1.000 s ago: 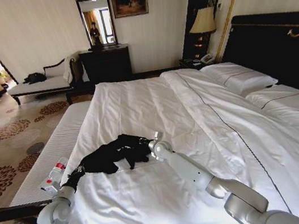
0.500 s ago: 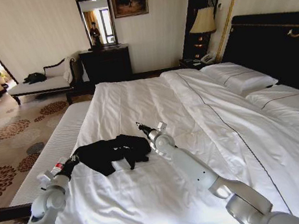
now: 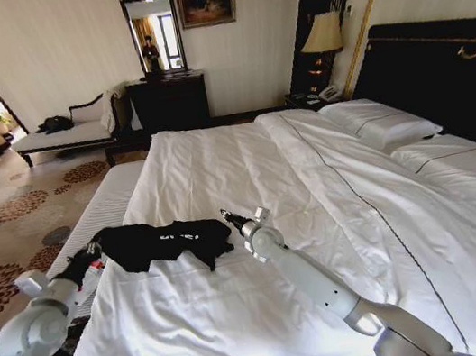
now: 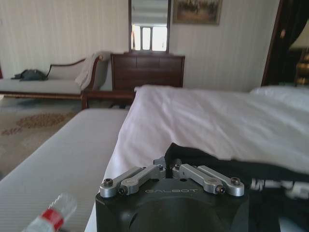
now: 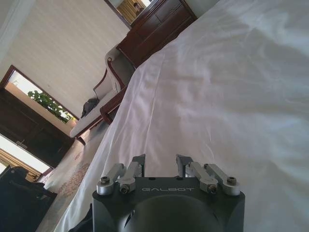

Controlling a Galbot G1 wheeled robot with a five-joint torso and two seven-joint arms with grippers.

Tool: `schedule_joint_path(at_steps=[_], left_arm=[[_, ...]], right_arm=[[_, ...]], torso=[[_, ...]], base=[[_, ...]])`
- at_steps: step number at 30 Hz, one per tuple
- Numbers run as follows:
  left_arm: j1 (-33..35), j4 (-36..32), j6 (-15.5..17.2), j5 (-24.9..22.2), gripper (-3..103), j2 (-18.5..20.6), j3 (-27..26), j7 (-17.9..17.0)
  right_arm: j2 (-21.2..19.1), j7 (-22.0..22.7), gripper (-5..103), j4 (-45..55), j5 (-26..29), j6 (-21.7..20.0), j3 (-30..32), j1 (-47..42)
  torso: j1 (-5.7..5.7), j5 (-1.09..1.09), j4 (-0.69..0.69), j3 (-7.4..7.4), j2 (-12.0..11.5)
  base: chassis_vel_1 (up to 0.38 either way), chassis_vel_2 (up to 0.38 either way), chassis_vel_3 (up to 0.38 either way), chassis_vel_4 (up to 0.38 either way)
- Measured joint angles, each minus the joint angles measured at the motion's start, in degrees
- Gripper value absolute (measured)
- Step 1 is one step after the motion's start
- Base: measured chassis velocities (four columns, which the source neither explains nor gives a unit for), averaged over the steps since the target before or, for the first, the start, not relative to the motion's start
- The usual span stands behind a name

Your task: Fold the clothes on the bed.

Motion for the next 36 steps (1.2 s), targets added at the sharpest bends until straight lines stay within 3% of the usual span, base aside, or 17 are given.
schedule_joint_path(at_steps=[1, 3, 10, 13, 16, 18, 19, 26, 36], left_arm=[[1.8, -0.1, -0.4, 1.6, 1, -1.0, 0.0, 0.2], [2.8, -0.1, -0.6, 2.5, 1, -1.7, 0.0, 0.3], [7.2, -1.2, -2.4, 9.1, 1, -7.6, 3.7, 0.4], [8.1, -1.5, -2.9, 10.8, 1, -8.7, 4.5, 0.4], [9.2, -1.6, -3.7, 13.9, 1, -10.3, 5.7, 0.5], [9.3, -1.6, -3.9, 14.5, 1, -10.7, 5.9, 0.5], [9.3, -1.6, -4.0, 14.9, 1, -11.1, 6.2, 0.5], [8.4, -1.6, -4.0, 15.0, 1, -11.6, 6.3, 0.4], [8.3, -1.8, -4.6, 14.7, 1, -11.9, 5.5, 0.4]], right_arm=[[0.1, 0.0, 40, 0.0, 0.0, 0.0, -0.2, 0.2], [0.2, 0.0, 40, -0.1, 0.0, 0.0, -0.3, 0.3], [0.2, 0.0, 73, -0.9, -0.1, 0.0, -2.9, 2.4], [-0.1, 0.3, 78, -1.0, -0.1, -0.2, -4.2, 3.2], [-0.4, 1.8, 94, -0.8, 1.1, -1.4, -6.7, 4.7], [-0.4, 2.6, 94, -0.6, 1.8, -1.9, -7.7, 5.4], [-0.4, 3.9, 99, -0.6, 2.9, -2.9, -9.7, 7.0], [2.8, 9.5, 100, -6.4, 8.4, -10.1, -15.2, 16.1], [9.9, 13.2, 100, -20.9, 7.2, -16.1, -17.8, 23.9]], torso=[[0.0, -0.01, 0.0, 0.0, 0.0], [0.0, -0.01, 0.0, 0.0, 0.0], [0.0, 0.0, -0.03, 0.0, 0.0], [0.0, 0.0, -0.03, 0.0, 0.0], [0.0, 0.0, -0.03, 0.0, 0.0], [0.0, 0.0, -0.03, 0.0, 0.0], [0.0, 0.0, -0.02, 0.0, 0.0], [0.01, 0.0, -0.02, 0.01, 0.0], [0.01, -0.01, -0.01, 0.01, 0.0]], base=[[0.0, 0.0, 0.0, 0.0], [0.0, 0.0, 0.0, 0.0], [0.0, 0.0, 0.0, 0.0], [0.0, 0.0, 0.0, 0.0], [0.0, 0.0, 0.0, 0.0], [0.0, 0.0, 0.0, 0.0], [0.0, 0.0, 0.0, 0.0], [0.0, 0.0, 0.0, 0.0], [0.0, 0.0, 0.0, 0.0]])
